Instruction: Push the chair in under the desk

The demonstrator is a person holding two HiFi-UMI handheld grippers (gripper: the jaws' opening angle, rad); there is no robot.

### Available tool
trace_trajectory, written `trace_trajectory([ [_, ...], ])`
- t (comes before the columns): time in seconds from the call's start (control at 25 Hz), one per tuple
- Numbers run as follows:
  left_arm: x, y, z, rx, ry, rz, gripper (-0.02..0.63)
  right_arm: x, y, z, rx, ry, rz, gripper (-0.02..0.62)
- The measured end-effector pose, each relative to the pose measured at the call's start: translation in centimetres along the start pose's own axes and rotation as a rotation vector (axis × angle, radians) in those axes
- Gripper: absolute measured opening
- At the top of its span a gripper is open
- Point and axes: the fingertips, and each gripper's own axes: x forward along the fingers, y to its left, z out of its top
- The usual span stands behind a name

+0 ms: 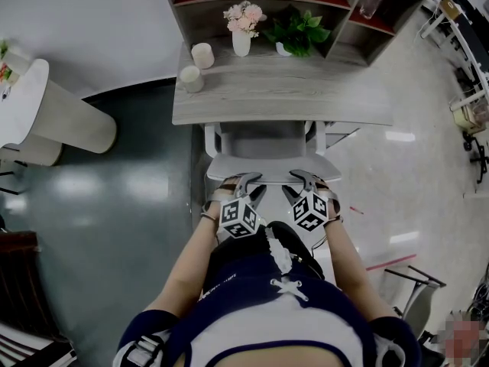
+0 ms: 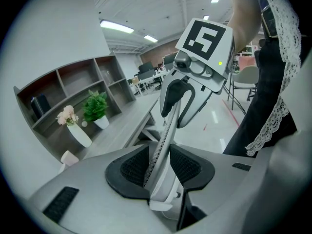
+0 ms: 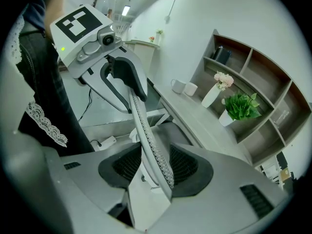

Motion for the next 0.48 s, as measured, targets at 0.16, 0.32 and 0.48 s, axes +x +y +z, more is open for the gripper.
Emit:
trace_trajectory([
  [0.16,0.10,0.41,0.02,-0.002,-0.004,-0.002,0.143,0.18,-0.35,0.10,-0.001,0.000,0.004,0.160],
  [0.32,0.23,0.78,0.02,-0.018,0.008,-0.032,0.141,0.32,-0.73,0.30,0.013,0.014,0.030,0.160],
  [0.48,0.37,0.84,0.00,-0.046,0.030,-0.068,0.140,0.40,-0.84,0.29,0.025,0.033,0.050,0.160],
])
